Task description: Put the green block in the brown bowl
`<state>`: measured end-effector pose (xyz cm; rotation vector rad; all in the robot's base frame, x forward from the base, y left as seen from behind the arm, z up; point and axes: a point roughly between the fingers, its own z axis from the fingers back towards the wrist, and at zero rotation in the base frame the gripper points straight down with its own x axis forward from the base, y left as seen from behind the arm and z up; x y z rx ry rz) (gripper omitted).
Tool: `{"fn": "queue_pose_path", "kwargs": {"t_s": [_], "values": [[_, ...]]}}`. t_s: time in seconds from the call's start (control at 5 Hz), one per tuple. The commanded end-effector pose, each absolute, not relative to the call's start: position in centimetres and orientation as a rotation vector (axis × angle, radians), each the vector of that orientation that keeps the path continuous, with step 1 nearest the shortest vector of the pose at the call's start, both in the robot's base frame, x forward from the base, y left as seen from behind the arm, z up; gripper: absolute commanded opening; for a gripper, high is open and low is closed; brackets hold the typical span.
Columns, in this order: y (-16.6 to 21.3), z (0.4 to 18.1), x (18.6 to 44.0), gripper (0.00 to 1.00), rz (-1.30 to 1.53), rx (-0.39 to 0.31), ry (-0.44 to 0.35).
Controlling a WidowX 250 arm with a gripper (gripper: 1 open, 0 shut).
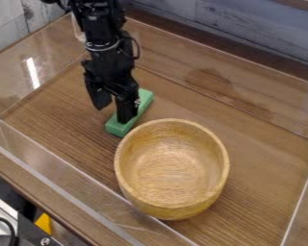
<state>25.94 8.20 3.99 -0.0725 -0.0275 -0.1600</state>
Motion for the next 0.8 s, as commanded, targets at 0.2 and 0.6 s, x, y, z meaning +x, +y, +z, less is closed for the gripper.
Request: {"fn": "queue_pose_path", "kwargs": {"t_s": [0.2,0.6], "values": [[7.6,6.1,27.4,1.0,-0.073,-0.064,-0.073],[7.2,6.4,27.5,1.0,-0.097,-0.066,-0.065]]}}
